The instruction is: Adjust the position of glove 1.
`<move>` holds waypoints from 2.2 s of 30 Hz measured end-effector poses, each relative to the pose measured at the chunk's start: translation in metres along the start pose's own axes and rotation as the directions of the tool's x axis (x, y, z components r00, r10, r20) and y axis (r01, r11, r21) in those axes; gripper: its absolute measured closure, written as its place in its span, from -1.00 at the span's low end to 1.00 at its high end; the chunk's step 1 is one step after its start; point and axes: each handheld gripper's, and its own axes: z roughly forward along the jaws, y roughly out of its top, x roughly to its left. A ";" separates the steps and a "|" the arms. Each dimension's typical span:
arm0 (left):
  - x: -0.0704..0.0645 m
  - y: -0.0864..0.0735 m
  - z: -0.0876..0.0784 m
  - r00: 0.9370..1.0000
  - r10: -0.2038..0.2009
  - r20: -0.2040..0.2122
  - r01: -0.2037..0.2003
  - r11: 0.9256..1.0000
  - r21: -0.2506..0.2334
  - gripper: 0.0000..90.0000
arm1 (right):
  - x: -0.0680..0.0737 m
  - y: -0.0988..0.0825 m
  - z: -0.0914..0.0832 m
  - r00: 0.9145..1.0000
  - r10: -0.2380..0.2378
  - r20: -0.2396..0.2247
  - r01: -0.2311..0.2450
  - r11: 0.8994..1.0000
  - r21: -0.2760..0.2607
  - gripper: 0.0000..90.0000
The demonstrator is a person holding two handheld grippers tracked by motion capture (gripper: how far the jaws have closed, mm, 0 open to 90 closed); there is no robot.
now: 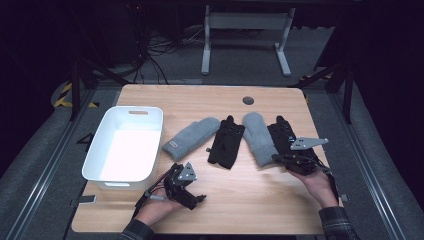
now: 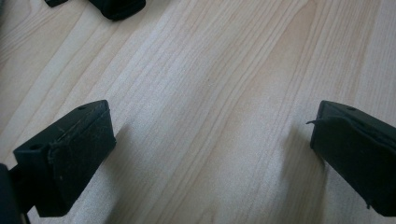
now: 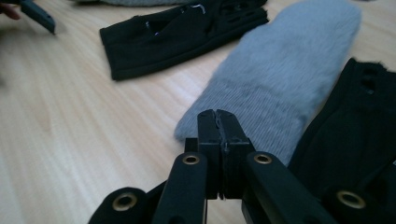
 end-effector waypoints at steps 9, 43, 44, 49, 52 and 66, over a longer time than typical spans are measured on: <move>0.000 0.000 0.000 1.000 -0.001 0.001 0.001 1.000 0.001 -1.00 | -0.016 0.007 0.022 1.000 0.013 -0.022 -0.012 0.999 0.051 1.00; 0.001 0.001 0.001 1.000 0.004 0.001 -0.004 1.000 0.000 -0.99 | 0.002 0.004 0.032 0.997 -0.011 -0.077 0.021 0.992 0.122 1.00; 0.001 0.001 0.000 1.000 0.001 0.003 -0.001 1.000 0.002 -0.99 | 0.003 0.004 0.032 0.997 -0.013 -0.080 0.023 0.992 0.123 1.00; 0.001 0.001 0.001 1.000 0.003 0.002 -0.003 1.000 0.000 -1.00 | 0.008 0.002 0.029 0.995 -0.015 -0.096 0.027 0.992 0.126 1.00; 0.001 0.001 0.001 1.000 0.003 0.002 -0.003 1.000 0.000 -1.00 | 0.014 0.001 0.027 0.994 -0.022 -0.105 0.036 0.991 0.128 1.00; 0.001 0.001 0.001 1.000 0.005 0.002 -0.005 1.000 0.000 -0.99 | 0.020 0.007 0.014 0.995 -0.051 -0.084 0.058 0.996 0.072 1.00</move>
